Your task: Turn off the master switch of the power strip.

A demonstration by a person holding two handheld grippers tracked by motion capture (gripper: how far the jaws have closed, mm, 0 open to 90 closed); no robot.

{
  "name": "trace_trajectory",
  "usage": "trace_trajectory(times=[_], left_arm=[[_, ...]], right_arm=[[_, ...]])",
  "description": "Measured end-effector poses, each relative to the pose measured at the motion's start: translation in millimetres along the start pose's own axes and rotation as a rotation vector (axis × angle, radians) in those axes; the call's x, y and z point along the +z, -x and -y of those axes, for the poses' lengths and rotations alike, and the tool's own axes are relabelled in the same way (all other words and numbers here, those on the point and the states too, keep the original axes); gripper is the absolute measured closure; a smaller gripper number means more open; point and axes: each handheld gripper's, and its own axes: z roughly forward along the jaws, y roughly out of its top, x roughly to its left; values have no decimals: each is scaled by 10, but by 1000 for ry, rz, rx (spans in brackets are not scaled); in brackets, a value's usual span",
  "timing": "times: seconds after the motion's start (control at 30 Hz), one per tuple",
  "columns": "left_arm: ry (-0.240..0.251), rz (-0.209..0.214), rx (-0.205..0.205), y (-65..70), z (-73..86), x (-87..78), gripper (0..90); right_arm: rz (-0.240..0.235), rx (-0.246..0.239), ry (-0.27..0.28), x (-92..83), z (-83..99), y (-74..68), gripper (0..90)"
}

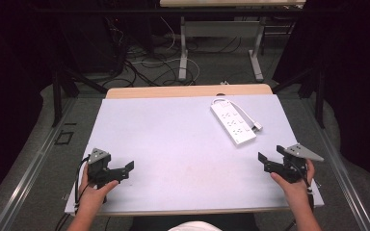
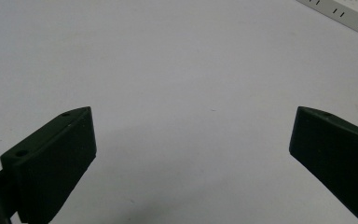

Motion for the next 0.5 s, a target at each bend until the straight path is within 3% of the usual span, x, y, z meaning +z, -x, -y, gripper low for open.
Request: trace_trajectory(times=[0.17,0.37,0.5], left_arm=[[-20,-10,21,52,51,16,5],[-20,-30,21,85,112,-32,5],[1,-41,17,91,129,-66,5]], right_arm=[[-8,-2,-24,21,88,-22,182],[-26,-68,12,85,64,-42,205],[-16,-97,-11,93,55,-58,228]])
